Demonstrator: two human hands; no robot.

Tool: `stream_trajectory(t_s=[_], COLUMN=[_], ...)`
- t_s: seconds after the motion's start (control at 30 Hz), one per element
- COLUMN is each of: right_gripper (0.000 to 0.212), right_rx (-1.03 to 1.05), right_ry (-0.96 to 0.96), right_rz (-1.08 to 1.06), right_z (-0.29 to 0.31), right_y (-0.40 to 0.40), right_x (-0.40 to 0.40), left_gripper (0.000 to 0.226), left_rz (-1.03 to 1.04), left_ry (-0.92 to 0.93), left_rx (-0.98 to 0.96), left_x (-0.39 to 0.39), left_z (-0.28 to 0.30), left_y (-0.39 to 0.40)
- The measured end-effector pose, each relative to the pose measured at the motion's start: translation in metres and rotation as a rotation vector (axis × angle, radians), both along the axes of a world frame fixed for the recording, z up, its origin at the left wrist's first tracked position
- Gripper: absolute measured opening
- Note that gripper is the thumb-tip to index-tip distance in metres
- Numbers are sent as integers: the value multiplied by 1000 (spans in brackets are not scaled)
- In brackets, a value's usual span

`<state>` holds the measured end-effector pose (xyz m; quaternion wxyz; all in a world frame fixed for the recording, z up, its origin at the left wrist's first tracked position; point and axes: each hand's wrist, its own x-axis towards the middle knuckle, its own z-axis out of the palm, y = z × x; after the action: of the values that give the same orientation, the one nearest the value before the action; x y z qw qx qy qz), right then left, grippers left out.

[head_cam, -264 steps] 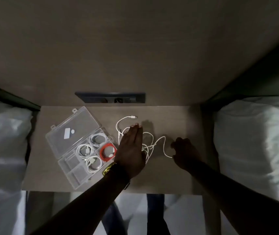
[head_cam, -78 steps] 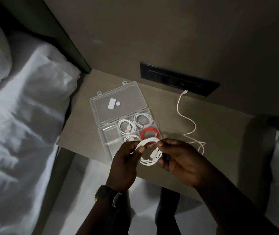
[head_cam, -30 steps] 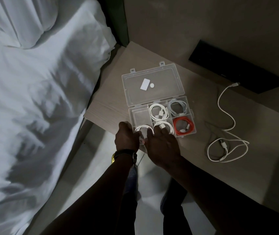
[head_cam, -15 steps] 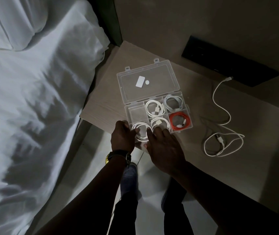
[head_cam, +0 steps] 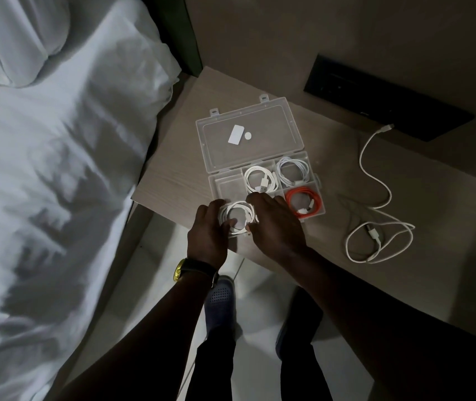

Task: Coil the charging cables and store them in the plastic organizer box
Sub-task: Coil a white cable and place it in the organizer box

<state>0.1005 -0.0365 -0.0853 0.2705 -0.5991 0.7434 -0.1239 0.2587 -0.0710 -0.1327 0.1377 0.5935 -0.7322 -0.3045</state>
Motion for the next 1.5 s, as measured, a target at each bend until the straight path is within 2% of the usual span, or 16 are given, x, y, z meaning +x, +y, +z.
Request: stream_trajectory(t_s=[0.13,0.3,0.43,0.7,0.8,0.97,1.2,1.5], right_gripper=[36,39,37,20,20,44,40,36], right_rx=[-14,91,132,136,191,157,26,-3], right_ry=[51,15,56,258,209,46,32,-18], right_rz=[44,-20,-60,161,159,112,33,18], right_z=[-1,-3,-4,5,6,2,-8,-9], right_y=[-3,-12,-18,-29,-30,-16,-3,-1], right_x=[0,0,7,10,1,-12,-11,-8], left_gripper=[50,36,37,39,38,36,30,32], left_rz=[-58,-76,-20,72,67,47,52,95], left_ry=[9,31,23,-69,-83,-64,-14,66], left_rx=[-9,0,63,179,201,150,93,33], left_x=[6,14,7,-4,-7,-6,-3,2], left_z=[4,5,7,15,17,18,15,23], left_y=[4,8,6,-2,-5,-3,8,13])
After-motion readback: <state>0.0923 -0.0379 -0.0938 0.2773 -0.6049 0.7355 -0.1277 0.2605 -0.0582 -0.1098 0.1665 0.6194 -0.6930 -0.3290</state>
